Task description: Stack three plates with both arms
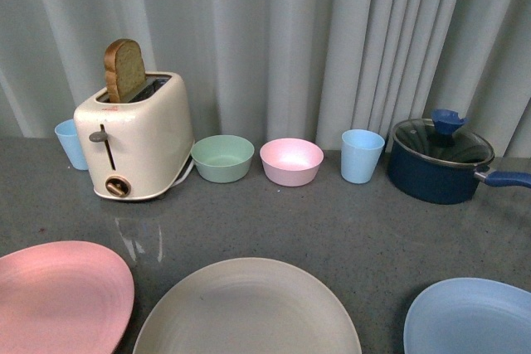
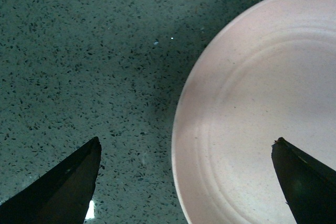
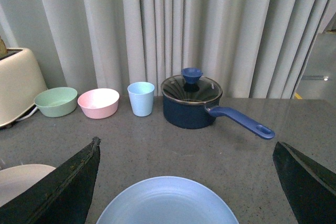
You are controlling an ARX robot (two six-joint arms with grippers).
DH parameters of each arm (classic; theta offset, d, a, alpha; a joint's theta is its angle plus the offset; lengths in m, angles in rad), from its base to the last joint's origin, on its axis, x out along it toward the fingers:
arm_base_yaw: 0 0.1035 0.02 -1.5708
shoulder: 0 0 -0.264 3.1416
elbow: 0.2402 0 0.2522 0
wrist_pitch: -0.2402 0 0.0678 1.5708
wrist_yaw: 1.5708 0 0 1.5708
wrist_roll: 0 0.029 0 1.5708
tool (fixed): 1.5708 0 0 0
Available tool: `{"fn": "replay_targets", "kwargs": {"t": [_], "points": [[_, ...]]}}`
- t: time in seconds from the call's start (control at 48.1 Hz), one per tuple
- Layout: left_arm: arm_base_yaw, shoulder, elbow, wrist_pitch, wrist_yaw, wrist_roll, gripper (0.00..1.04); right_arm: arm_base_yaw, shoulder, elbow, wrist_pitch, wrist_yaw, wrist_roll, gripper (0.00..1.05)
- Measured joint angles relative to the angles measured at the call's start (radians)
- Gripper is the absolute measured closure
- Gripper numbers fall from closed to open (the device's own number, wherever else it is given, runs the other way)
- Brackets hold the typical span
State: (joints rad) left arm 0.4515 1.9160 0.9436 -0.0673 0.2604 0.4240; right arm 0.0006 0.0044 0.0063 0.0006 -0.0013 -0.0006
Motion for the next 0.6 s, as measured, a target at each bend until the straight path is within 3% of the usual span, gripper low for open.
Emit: {"fn": "replay_targets", "kwargs": {"t": [0.602], "points": [[-0.016, 0.057, 0.023, -0.052, 0.011, 0.029, 0.07, 0.000, 0.000, 0.000, 0.000, 0.000, 0.000, 0.07]]}}
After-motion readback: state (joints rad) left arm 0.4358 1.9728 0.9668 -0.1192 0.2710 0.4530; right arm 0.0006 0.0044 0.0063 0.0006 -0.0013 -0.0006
